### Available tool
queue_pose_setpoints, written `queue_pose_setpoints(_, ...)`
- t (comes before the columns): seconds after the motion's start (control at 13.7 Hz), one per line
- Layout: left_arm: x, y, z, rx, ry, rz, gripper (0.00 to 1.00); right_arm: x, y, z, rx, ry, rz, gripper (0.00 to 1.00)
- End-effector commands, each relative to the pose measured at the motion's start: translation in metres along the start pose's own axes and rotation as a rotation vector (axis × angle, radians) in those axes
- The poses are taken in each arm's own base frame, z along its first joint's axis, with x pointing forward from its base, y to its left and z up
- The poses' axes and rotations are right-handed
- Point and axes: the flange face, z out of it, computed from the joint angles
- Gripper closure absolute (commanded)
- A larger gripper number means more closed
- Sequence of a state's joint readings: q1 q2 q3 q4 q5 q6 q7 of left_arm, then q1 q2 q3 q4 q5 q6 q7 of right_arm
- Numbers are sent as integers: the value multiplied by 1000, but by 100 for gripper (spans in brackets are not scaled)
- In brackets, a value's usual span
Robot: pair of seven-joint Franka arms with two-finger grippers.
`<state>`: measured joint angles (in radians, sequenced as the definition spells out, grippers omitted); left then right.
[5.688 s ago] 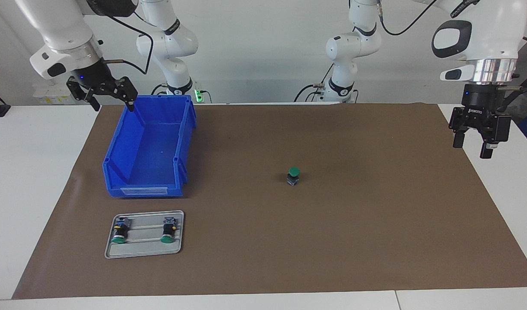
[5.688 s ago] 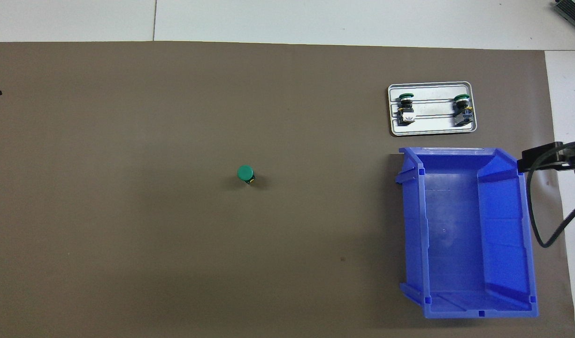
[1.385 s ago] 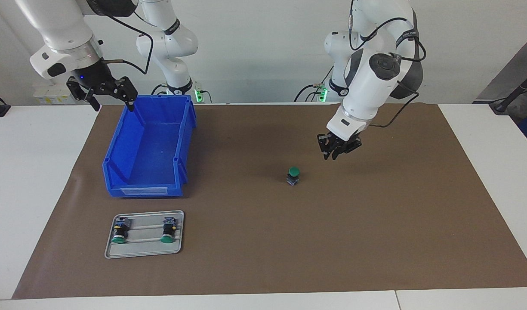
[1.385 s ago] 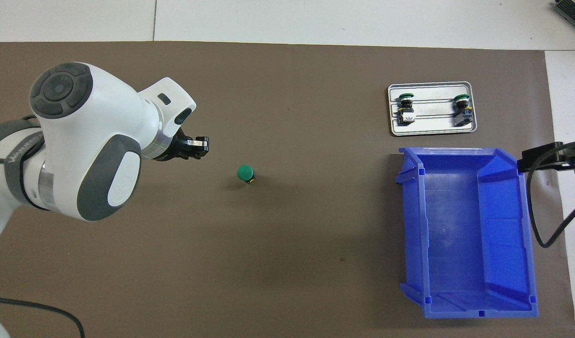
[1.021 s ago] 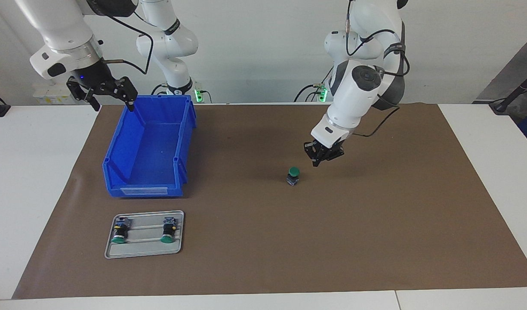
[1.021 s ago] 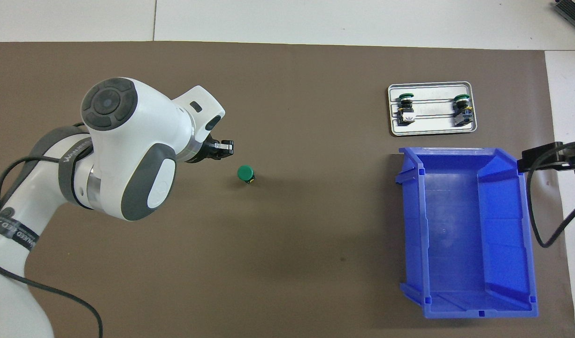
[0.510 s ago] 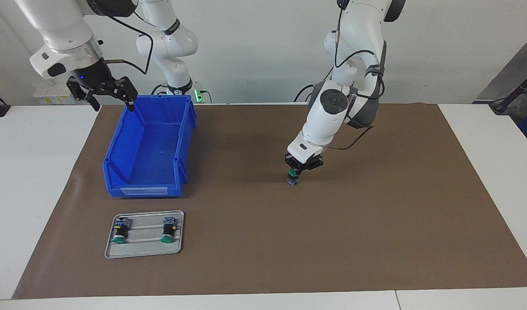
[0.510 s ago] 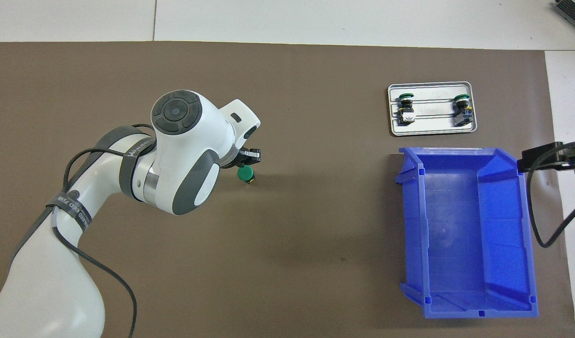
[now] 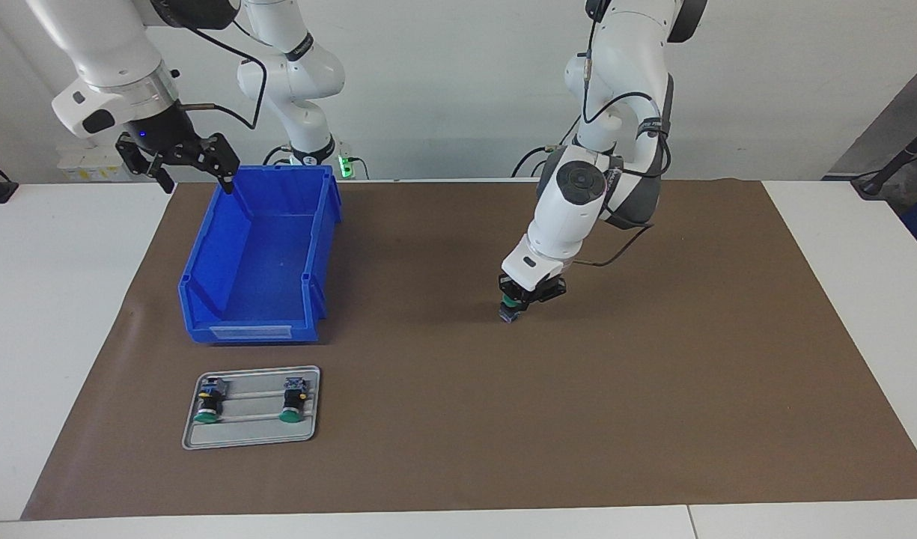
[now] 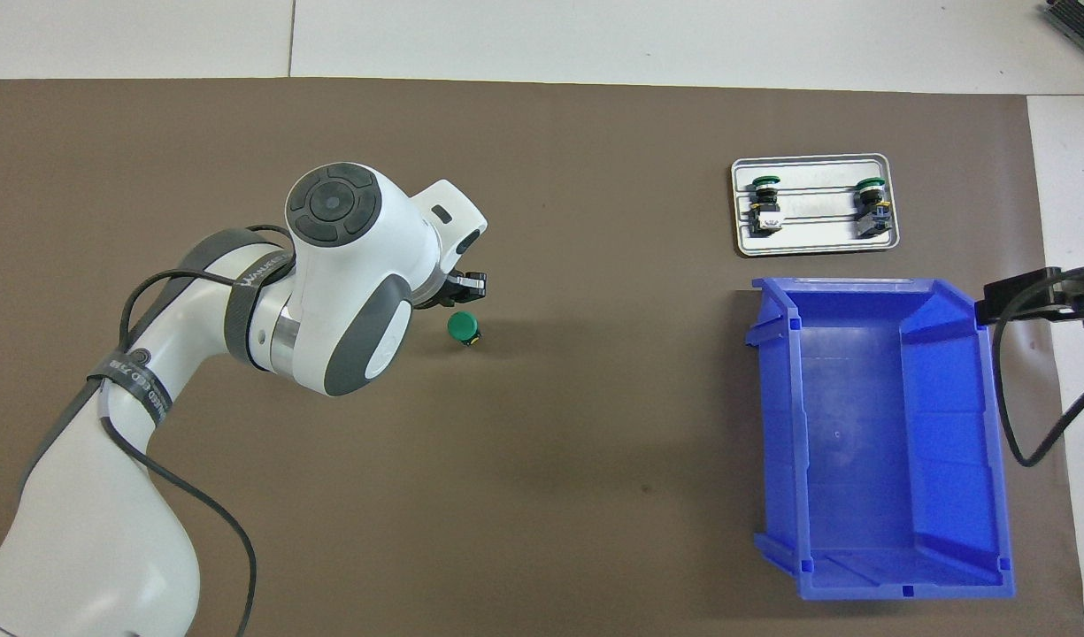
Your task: Place and press button with both arms
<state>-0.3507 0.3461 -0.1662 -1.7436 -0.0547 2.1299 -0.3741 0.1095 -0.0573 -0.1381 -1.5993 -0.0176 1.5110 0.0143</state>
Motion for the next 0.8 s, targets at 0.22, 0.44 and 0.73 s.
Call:
queue_pose_setpoints(0.22,-11,8,27,16,19,-19,100,-8,-1,-1,20,-7,16,0)
queue_pose_setpoints(0.44,-18,2,47,11,38,-20,100,-8,-1,-1,20,-7,16,0)
queue_pose_setpoints(0.73,15,-5,22,-5,60,-45,100,-8,-1,-1,20,-7,16,0)
